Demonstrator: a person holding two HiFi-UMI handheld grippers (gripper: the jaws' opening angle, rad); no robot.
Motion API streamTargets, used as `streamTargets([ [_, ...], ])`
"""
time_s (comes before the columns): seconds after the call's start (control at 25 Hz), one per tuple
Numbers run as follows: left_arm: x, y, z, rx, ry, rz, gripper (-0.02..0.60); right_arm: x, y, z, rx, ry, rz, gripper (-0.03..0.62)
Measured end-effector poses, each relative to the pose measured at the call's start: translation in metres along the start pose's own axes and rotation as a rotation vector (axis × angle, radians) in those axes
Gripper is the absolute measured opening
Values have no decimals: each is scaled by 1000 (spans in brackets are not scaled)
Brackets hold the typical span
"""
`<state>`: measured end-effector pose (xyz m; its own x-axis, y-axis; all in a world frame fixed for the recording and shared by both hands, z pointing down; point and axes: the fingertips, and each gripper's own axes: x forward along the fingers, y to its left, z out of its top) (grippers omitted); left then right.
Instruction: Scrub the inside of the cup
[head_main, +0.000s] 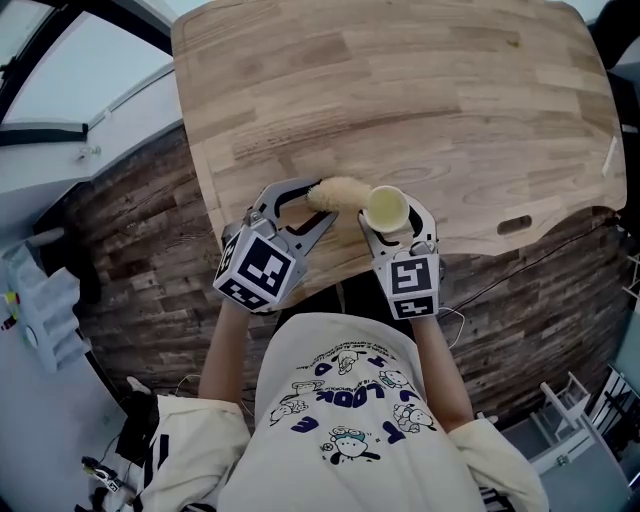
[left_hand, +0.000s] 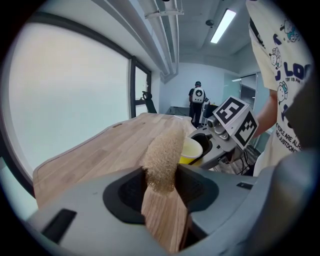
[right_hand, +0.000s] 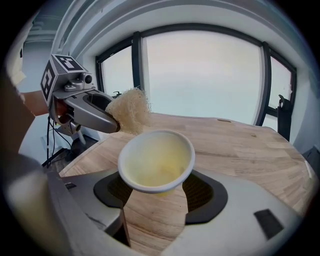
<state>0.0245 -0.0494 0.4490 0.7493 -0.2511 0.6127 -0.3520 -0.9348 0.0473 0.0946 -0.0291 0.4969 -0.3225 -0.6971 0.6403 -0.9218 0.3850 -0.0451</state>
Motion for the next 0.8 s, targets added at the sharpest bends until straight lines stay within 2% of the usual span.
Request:
streamTargets([
  [0.24,-17,7,3,-14,-28,46,190,-5,7,7,-1,-4,12,288],
  [0.44,-23,5,15,-28,-78,54,190,-6,7,8,-11,4,14,288],
  [0.8,-19,-7,12,39,4,86,190,-5,21,27,-74,-21,47,288],
])
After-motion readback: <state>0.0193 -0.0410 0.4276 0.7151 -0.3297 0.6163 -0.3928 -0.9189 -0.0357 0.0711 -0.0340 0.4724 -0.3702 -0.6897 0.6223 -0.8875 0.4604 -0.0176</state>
